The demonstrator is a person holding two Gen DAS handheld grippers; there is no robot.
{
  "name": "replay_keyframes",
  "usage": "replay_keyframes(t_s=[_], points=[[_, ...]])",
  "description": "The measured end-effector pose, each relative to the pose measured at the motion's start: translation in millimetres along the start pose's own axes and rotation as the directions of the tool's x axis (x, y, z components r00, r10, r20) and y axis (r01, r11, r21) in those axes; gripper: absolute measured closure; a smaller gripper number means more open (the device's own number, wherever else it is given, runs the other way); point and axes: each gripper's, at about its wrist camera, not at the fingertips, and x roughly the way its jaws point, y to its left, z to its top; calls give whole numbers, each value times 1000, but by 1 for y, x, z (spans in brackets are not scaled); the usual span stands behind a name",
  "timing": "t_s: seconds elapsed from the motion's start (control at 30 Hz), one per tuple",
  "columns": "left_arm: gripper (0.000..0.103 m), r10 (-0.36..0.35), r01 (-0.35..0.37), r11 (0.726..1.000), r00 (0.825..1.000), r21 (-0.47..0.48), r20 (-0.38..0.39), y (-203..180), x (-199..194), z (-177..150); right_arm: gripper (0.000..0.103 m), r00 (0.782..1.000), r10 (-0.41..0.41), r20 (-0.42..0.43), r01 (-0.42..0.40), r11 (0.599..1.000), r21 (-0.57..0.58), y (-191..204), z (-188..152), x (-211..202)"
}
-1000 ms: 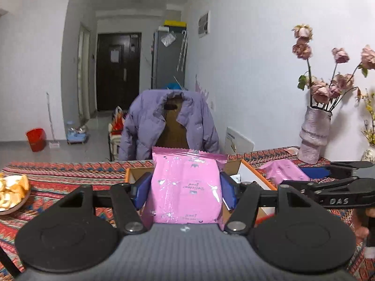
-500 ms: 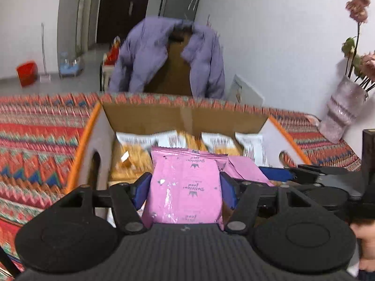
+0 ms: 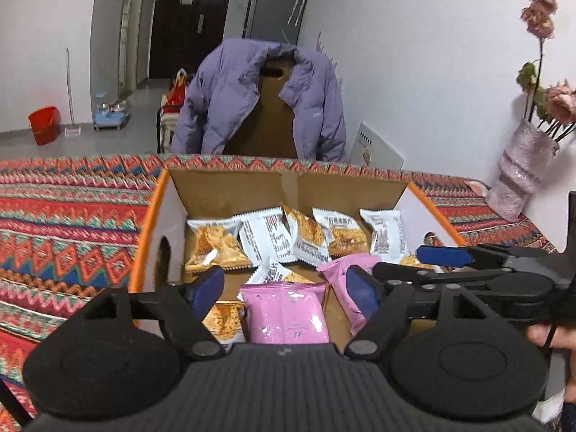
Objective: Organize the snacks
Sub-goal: 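Carry both pink packets into the box and open both grippers, then withdraw both tools from the box back toward the snack pile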
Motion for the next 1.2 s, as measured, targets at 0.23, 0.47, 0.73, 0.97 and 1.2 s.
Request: replay_keyframes(t_s=[0.23, 0.47, 0.73, 0.97, 1.2], points=[[22, 16, -19, 999, 997, 41, 75, -6, -73, -8, 22, 997, -27, 79, 31, 999, -41, 9, 4, -79], [9, 83, -89, 995, 986, 38, 146, -9, -158, -45, 17, 986, -44, 159, 62, 992, -112, 26, -23, -180], [4, 129, -146, 988, 961, 52, 245, -29, -238, -111, 9, 971, -46, 233, 87, 982, -169, 42, -85, -268], [4, 131, -135, 991, 970, 7, 202, -41, -275, -171, 7, 971, -63, 230, 112, 971, -210, 63, -150, -307], [4, 121, -120, 993, 984, -15, 131, -51, -281, -206, 7, 978, -69, 196, 96, 986, -133, 74, -211, -320]])
